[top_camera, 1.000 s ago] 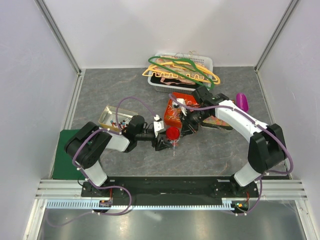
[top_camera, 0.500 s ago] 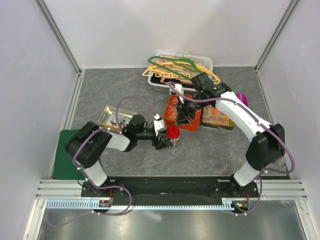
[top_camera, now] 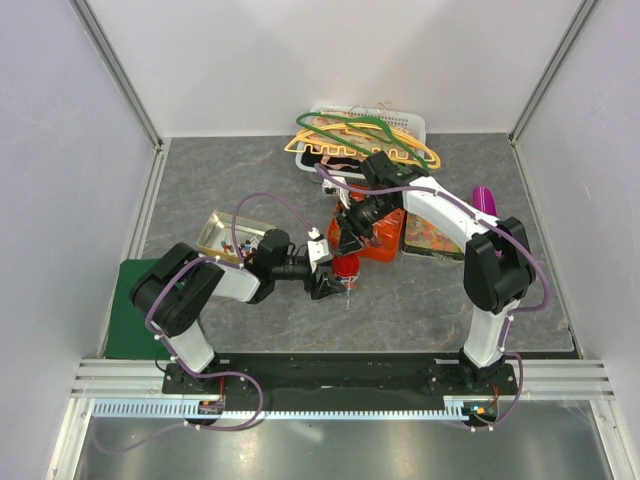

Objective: Pack the candies
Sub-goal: Screw the bottle lid onto the packing bottle.

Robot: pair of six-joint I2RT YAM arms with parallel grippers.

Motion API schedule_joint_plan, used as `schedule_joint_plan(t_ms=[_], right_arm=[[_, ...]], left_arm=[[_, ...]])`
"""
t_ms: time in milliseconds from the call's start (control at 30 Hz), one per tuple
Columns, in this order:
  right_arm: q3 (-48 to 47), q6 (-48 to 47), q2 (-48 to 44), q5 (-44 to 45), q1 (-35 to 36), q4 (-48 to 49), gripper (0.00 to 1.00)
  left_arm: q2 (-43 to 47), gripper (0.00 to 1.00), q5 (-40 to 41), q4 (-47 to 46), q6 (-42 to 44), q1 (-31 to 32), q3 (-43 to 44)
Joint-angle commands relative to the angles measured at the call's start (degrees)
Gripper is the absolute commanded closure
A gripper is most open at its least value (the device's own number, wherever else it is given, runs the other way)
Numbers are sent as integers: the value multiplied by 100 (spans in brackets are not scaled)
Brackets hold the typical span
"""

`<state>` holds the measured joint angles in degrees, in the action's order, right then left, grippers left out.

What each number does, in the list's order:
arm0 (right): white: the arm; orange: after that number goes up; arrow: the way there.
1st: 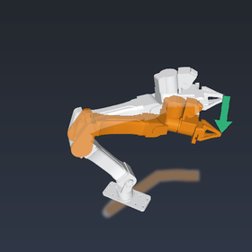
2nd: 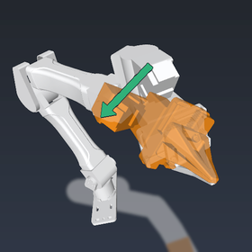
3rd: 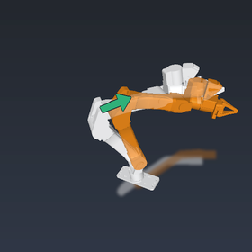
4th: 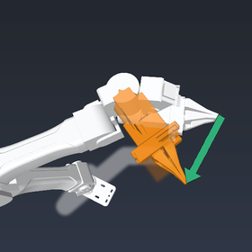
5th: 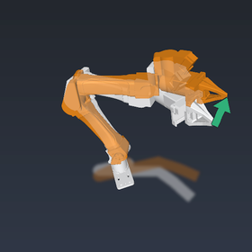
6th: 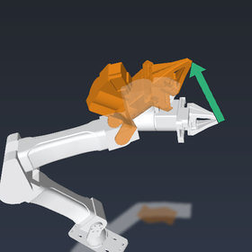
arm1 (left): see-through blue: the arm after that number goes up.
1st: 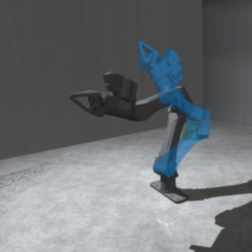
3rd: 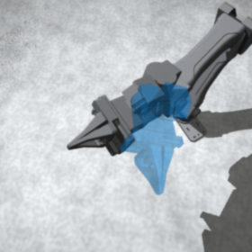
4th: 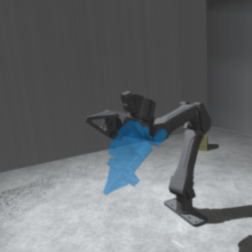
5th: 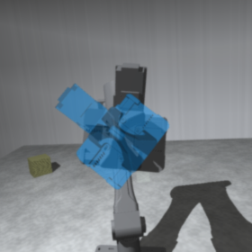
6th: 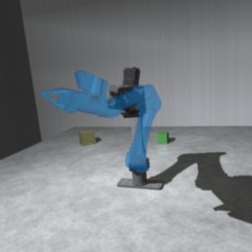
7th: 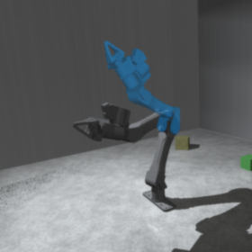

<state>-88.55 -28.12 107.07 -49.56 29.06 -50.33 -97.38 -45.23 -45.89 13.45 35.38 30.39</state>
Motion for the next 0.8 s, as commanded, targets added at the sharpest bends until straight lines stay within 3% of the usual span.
schedule_joint_plan(t_ms=[0, 367, 767], right_arm=[[-22, -45, -2, -440, 30, 111, 50], [461, -220, -247, -204, 30, -100, 66], [1146, -413, -1179, 25, -111, -416, 78]], left_arm=[[-97, 30, 120, 142, 61, -31, 125], [-114, 30, 129, 185, 70, -31, 134], [-123, 30, 164, 212, 61, -31, 160]])
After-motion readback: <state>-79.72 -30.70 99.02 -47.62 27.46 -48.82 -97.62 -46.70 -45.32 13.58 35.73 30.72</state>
